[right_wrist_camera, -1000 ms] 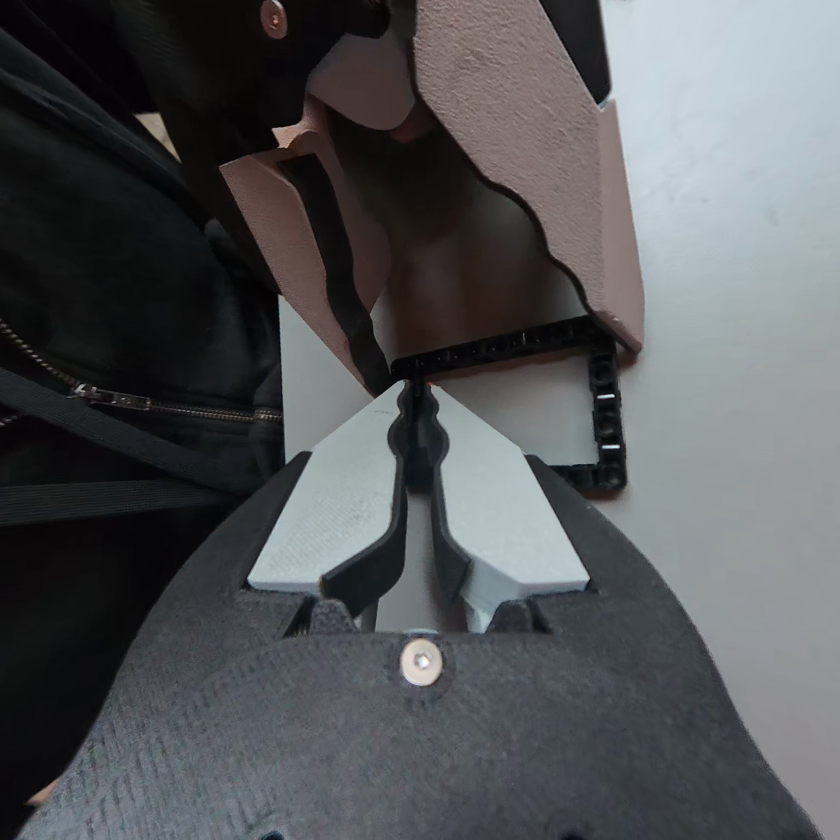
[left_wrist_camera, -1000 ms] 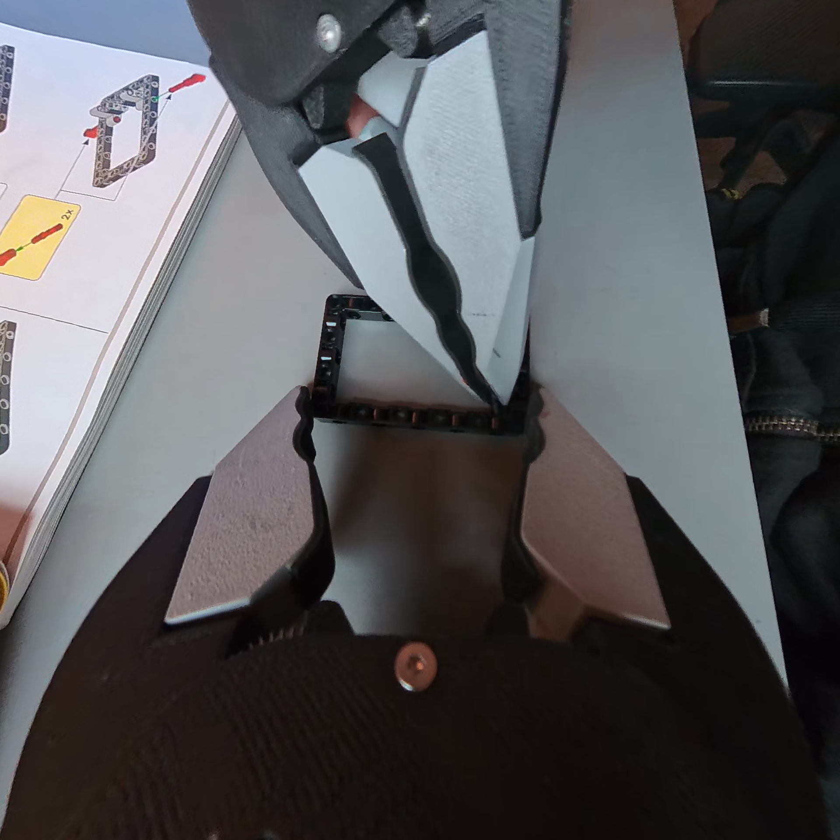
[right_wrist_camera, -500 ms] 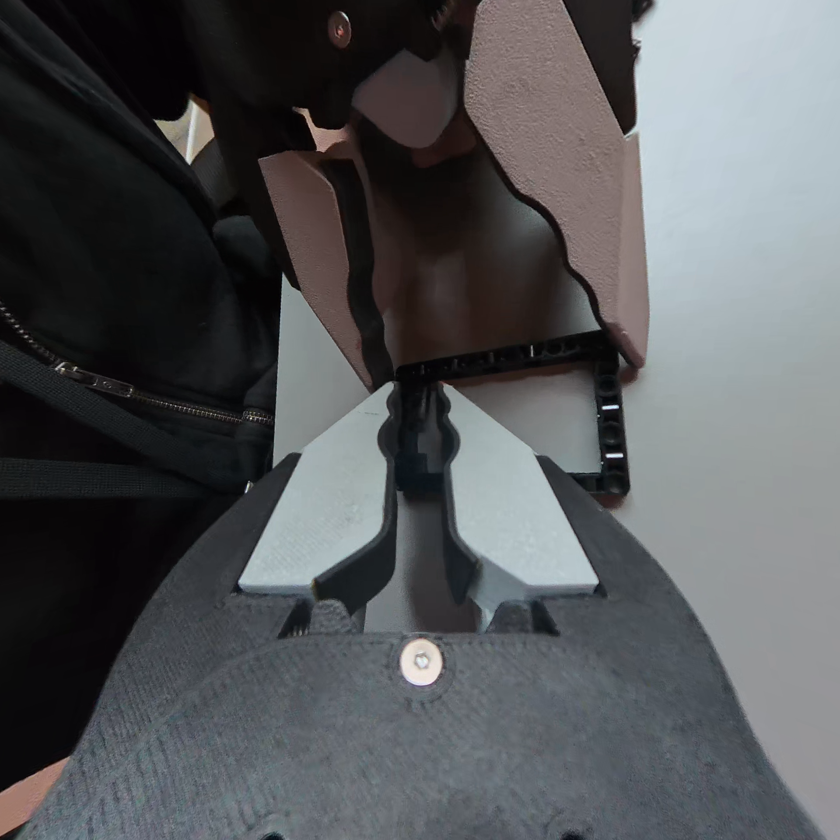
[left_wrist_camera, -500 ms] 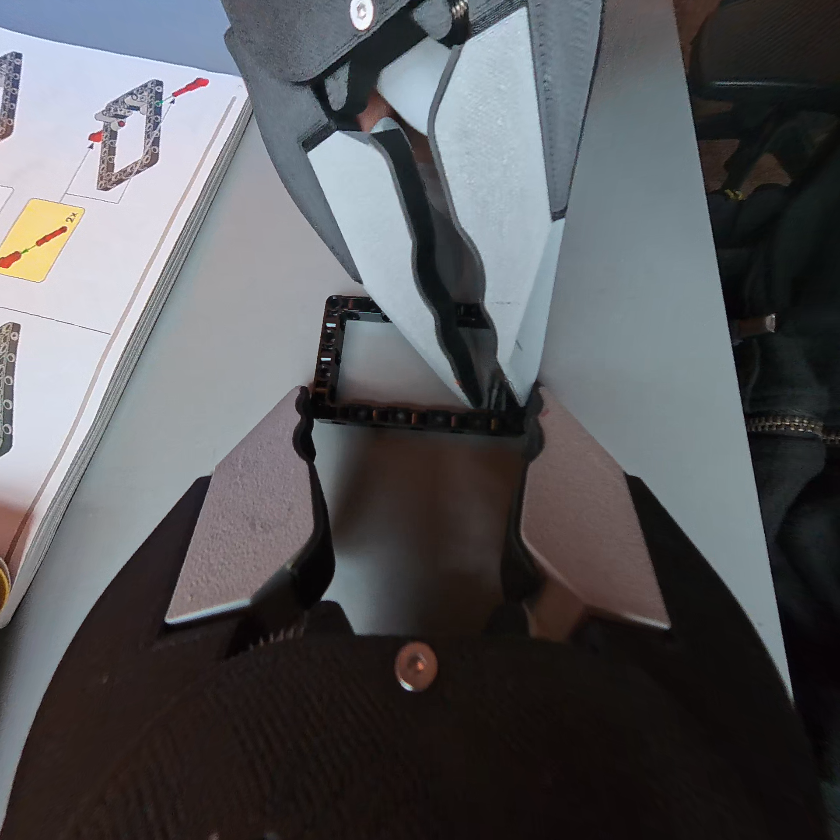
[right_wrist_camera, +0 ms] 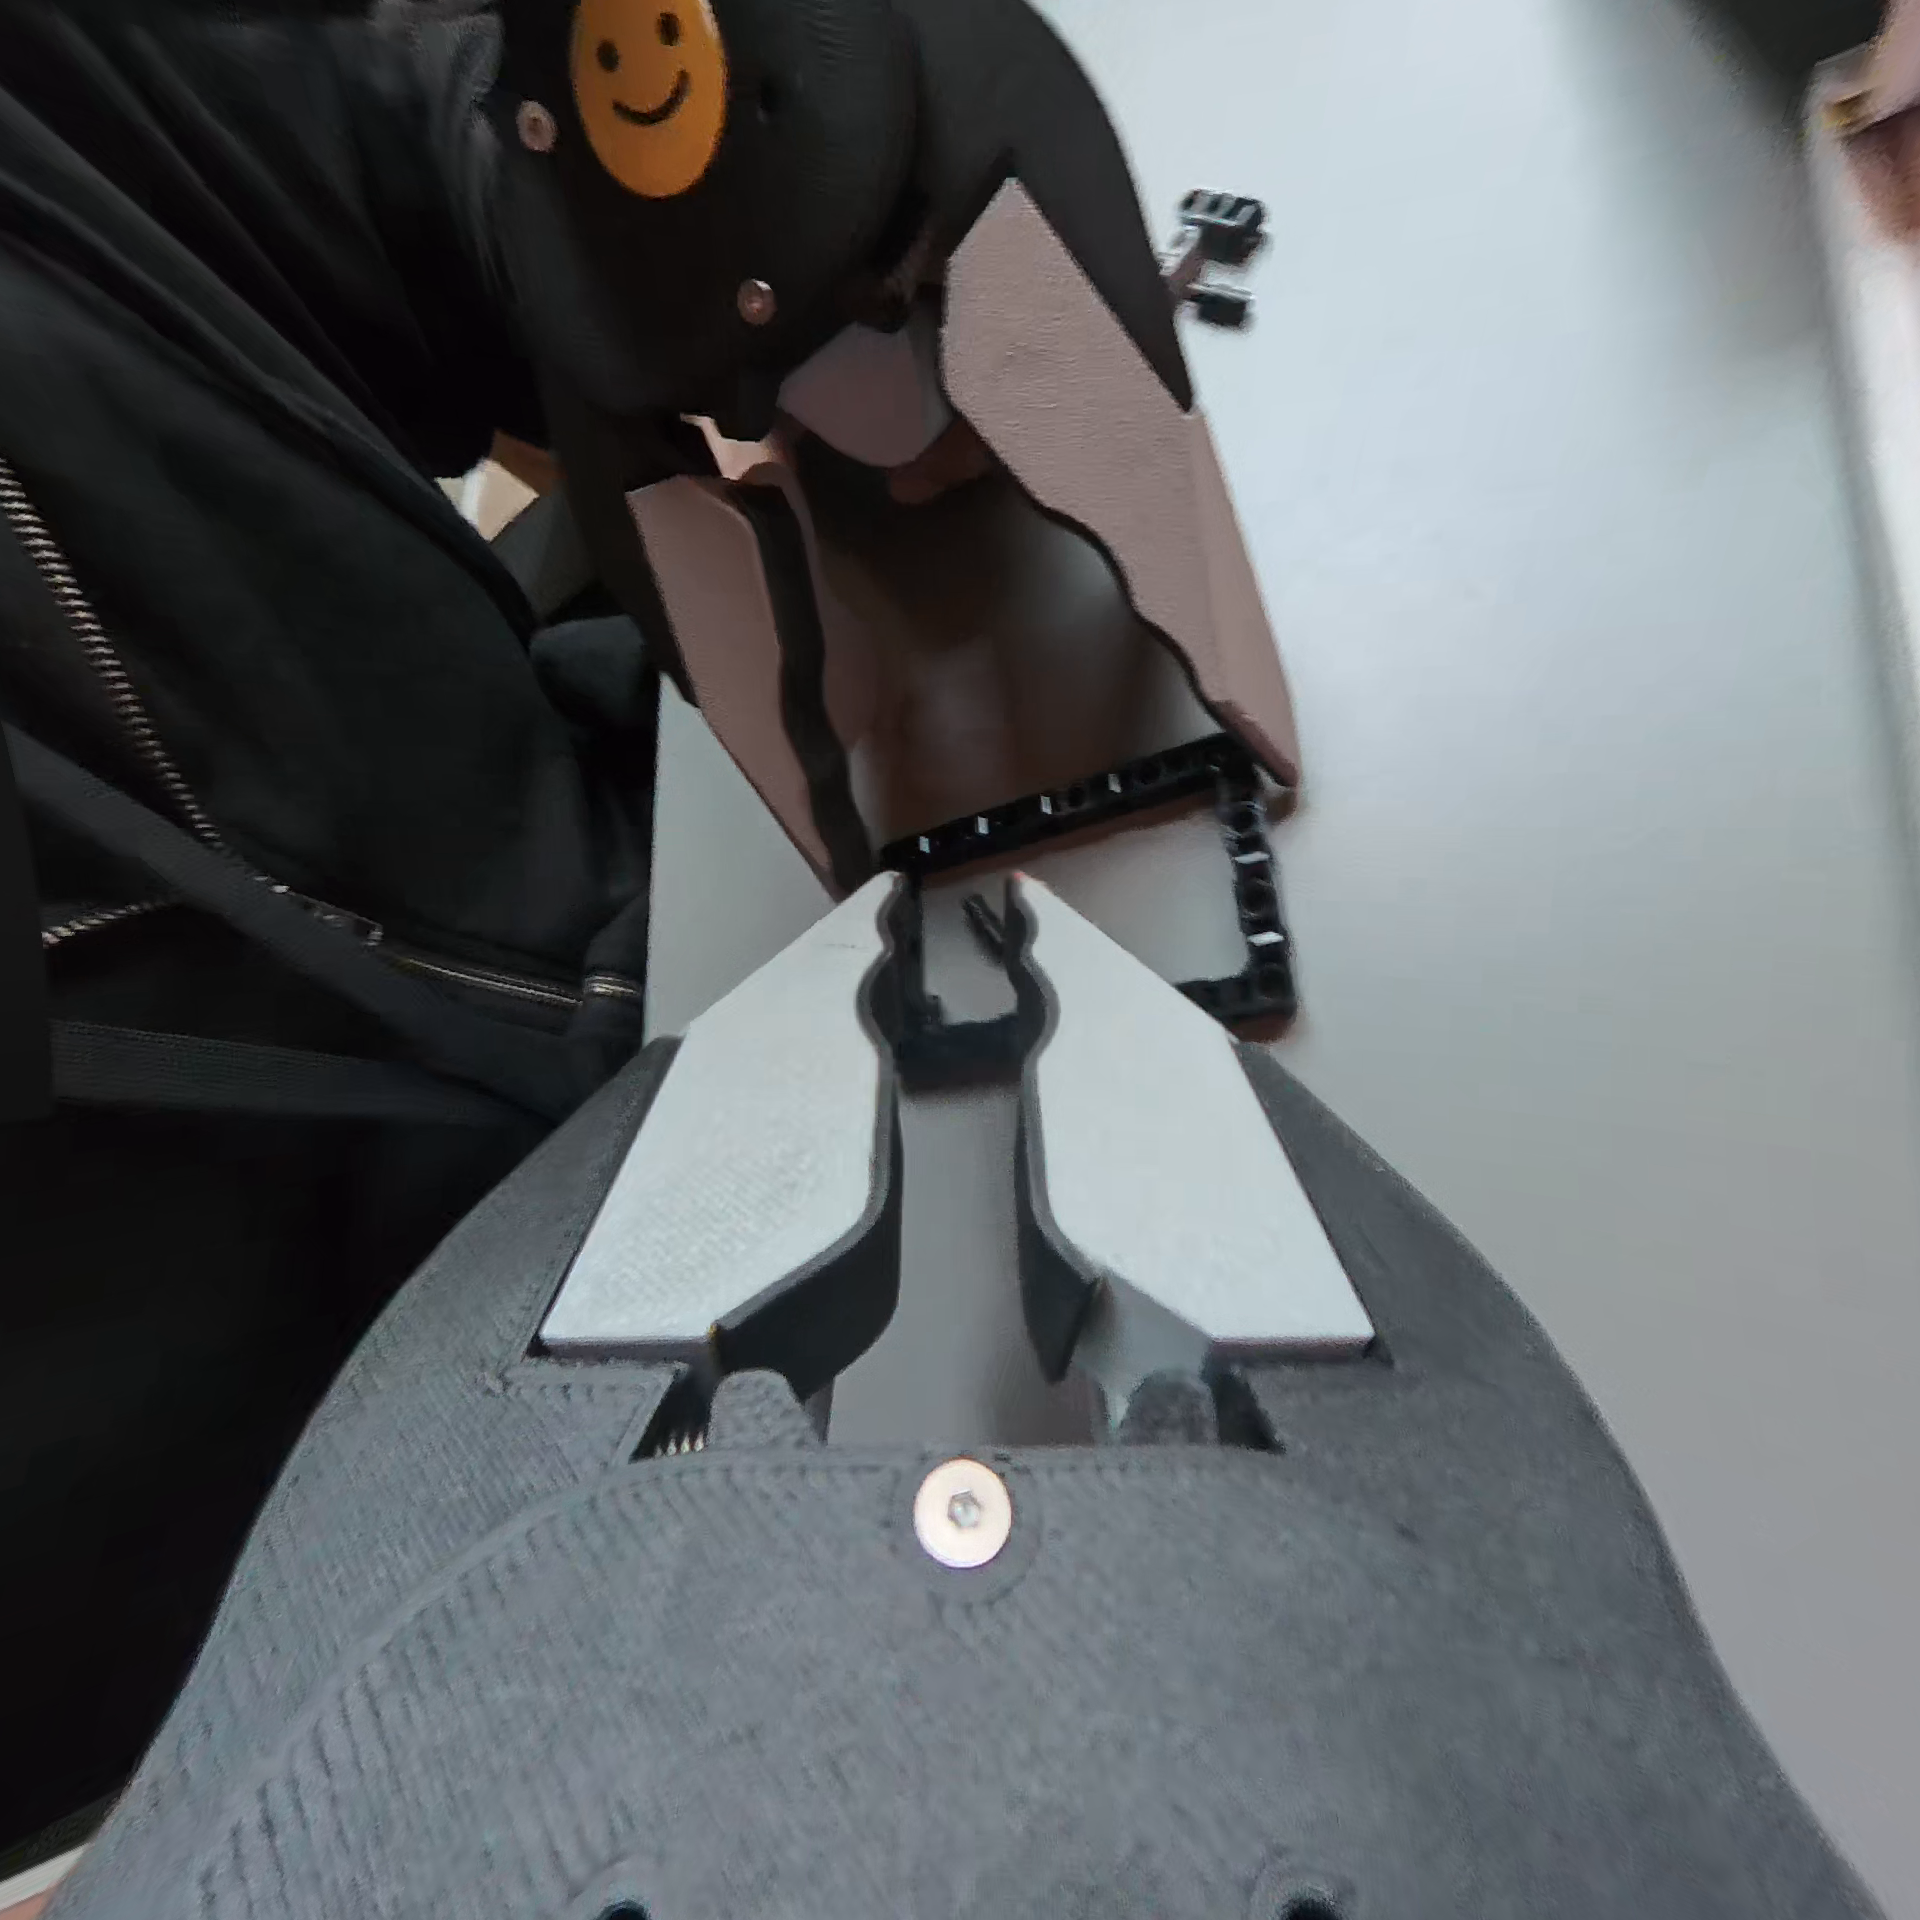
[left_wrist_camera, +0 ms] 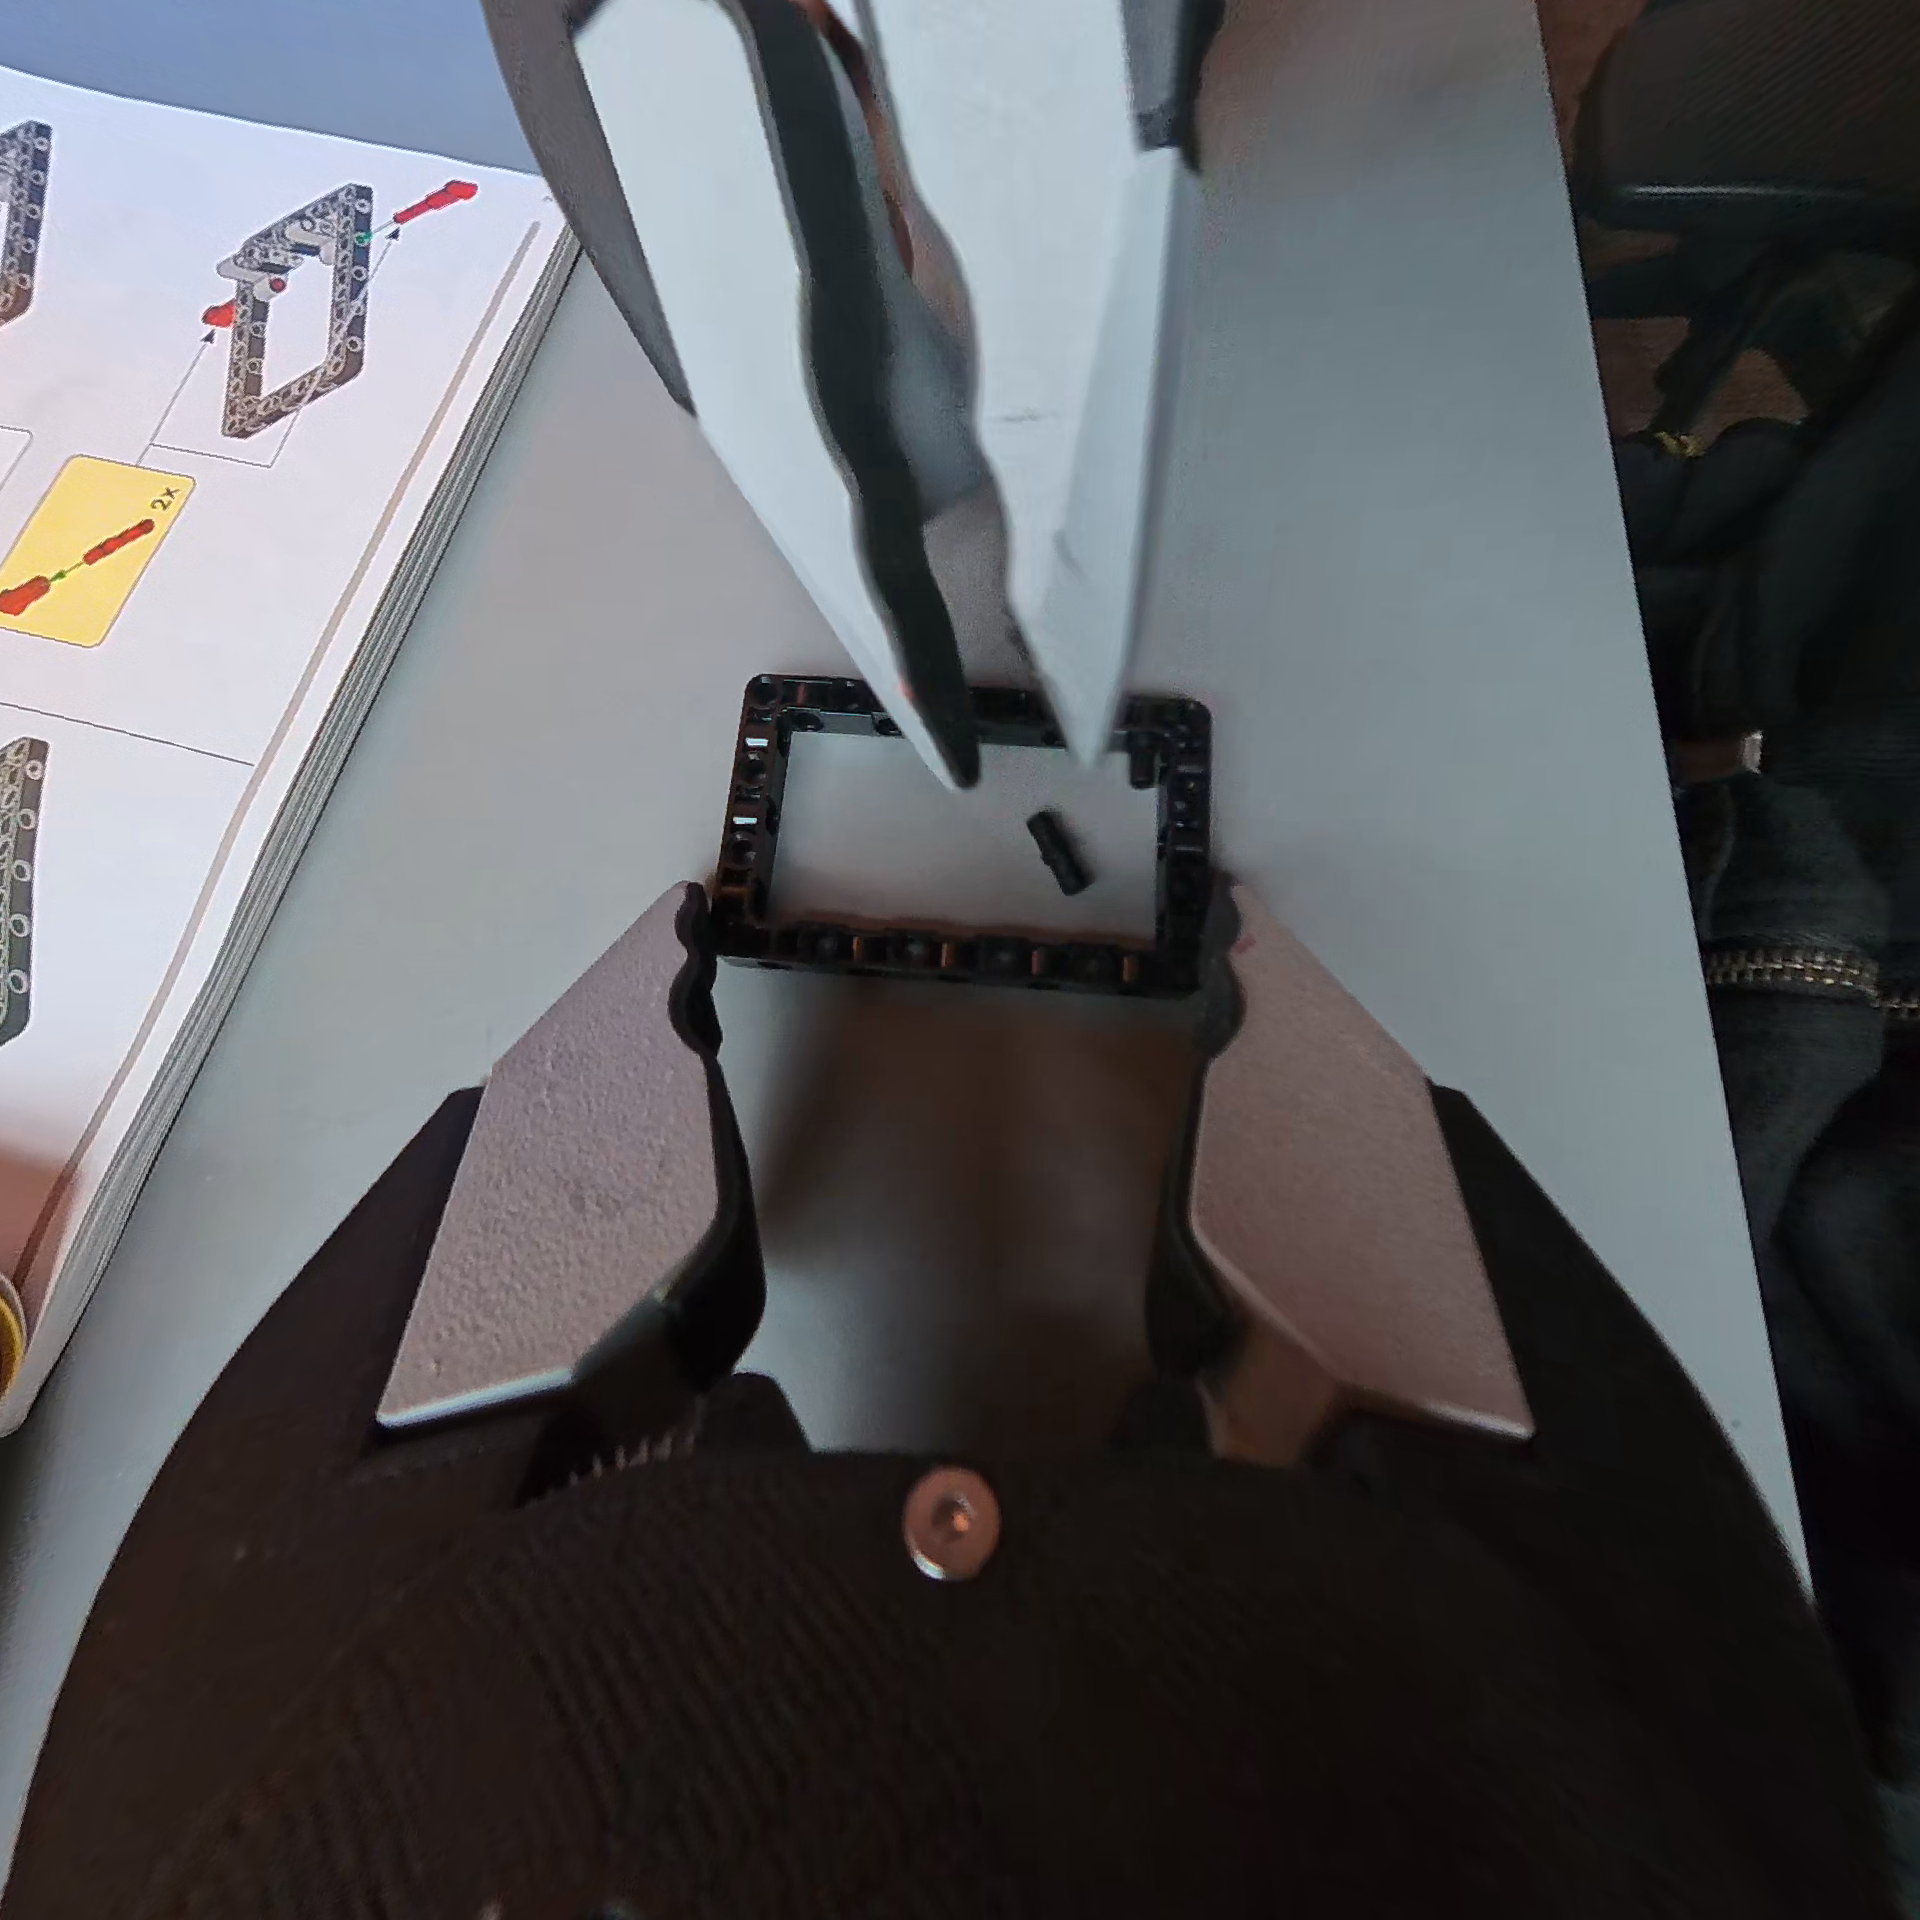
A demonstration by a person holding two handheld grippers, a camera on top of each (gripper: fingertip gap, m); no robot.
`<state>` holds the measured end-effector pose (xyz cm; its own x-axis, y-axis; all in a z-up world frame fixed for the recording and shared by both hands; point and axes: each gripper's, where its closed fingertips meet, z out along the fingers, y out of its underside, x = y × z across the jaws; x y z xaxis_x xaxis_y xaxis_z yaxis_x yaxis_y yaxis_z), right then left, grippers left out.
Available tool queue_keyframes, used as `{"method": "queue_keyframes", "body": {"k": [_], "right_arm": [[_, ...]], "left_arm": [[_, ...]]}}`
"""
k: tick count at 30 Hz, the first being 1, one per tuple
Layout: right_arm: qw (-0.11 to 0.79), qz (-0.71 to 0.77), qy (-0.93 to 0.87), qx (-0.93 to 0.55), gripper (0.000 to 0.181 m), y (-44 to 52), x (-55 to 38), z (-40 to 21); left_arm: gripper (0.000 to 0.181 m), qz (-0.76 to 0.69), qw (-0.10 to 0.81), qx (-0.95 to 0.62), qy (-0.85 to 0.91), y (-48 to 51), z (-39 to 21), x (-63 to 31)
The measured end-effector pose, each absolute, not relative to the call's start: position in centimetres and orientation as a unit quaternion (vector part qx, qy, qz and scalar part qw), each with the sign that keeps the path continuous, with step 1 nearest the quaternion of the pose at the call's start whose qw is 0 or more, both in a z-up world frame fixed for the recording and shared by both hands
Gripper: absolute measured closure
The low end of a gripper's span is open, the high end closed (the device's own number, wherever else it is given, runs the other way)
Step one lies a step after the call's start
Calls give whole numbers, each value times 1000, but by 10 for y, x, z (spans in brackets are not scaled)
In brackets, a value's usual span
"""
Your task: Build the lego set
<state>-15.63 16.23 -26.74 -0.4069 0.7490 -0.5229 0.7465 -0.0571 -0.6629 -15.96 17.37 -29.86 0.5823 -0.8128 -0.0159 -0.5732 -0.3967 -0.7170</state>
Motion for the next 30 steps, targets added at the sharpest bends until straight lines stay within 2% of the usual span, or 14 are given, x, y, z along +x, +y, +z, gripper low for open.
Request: {"method": "queue_keyframes", "body": {"k": [4, 9, 19, 23, 30], "right_arm": [[48, 397, -743, -537, 177, 175, -152, -281], [60, 321, -815, -479, 176, 167, -149, -294], [68, 297, -849, -433, 179, 157, -148, -296], [39, 299, -853, -427, 181, 152, -141, -296], [49, 301, -858, -414, 177, 151, -144, -292]], "left_arm": [[88, -172, 350, -818, 424, 174, -299, -160], [88, -170, 351, -817, 424, 174, -298, -160], [89, -171, 350, -818, 424, 174, -298, -160], [89, -171, 349, -818, 424, 174, -298, -160], [88, -171, 350, -818, 424, 174, -298, -160]]}}
